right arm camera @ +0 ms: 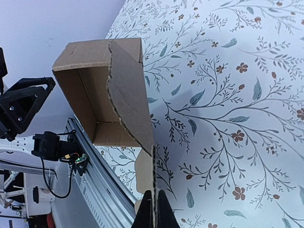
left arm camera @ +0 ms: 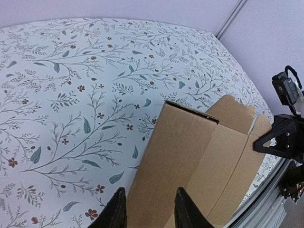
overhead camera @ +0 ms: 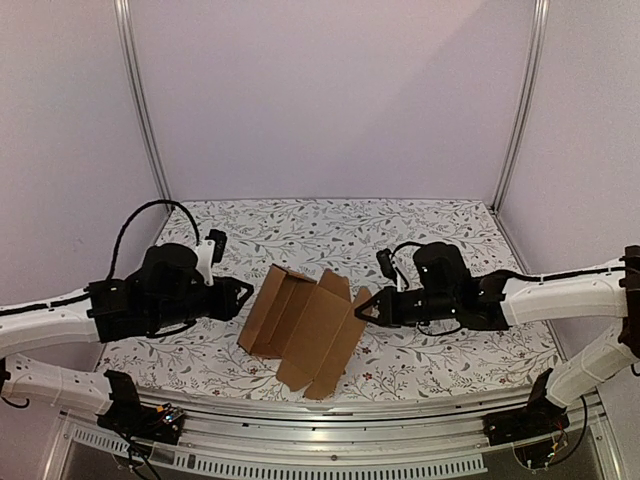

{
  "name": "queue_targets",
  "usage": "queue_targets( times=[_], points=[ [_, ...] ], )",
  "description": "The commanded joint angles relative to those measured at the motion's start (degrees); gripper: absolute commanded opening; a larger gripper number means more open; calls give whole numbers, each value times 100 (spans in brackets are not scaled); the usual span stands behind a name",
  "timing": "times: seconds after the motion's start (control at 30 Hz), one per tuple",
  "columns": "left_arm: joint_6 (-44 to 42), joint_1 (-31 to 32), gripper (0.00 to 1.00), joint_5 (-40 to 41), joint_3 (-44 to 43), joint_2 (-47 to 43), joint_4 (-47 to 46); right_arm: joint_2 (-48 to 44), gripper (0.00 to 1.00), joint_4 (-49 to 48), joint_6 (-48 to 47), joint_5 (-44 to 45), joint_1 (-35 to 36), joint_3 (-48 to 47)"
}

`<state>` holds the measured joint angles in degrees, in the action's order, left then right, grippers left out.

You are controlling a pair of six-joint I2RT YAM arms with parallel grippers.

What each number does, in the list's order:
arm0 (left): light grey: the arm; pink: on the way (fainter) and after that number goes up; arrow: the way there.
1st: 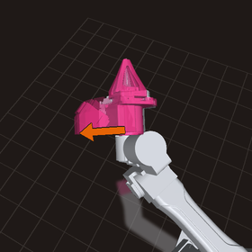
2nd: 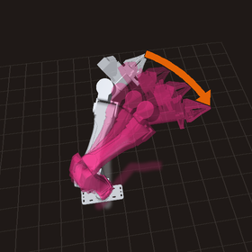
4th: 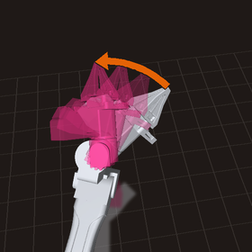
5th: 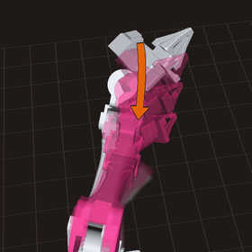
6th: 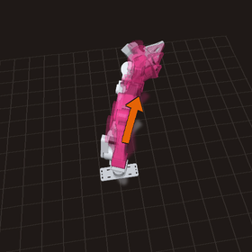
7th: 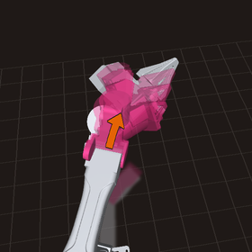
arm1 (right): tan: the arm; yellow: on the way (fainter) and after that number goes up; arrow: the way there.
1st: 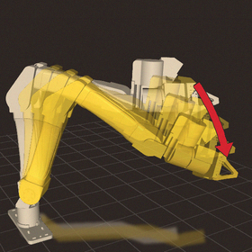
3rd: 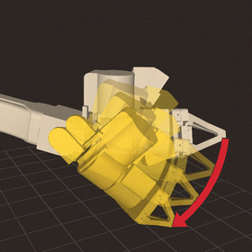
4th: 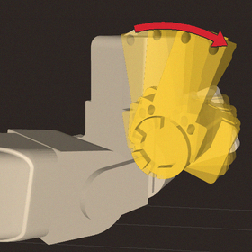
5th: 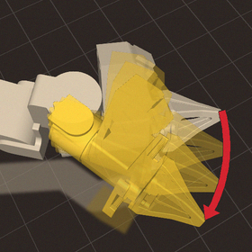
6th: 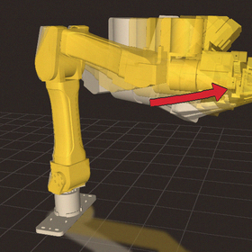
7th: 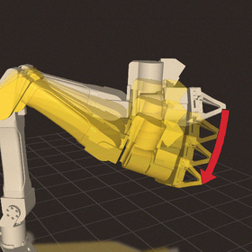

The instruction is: Fold the paper box

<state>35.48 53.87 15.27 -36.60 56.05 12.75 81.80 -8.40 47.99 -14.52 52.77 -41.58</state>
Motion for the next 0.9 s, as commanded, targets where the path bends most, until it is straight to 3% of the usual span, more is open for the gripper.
queue_targets(
  times=[0.0, 0.3, 0.87],
  points=[
    [-151, -25, 36, 624, -105, -586, 405, -349, 0, 2078, -1256, 441, -35, -877],
    [-311, -34, 49, 1005, 10, -1412, 598, -617, 0, 4243, -2951, 1122, -36, -2635],
    [-441, -43, 54, 903, 89, -1187, 330, -264, 0, 7154, -6079, 3127, 475, -5290]
  ],
)
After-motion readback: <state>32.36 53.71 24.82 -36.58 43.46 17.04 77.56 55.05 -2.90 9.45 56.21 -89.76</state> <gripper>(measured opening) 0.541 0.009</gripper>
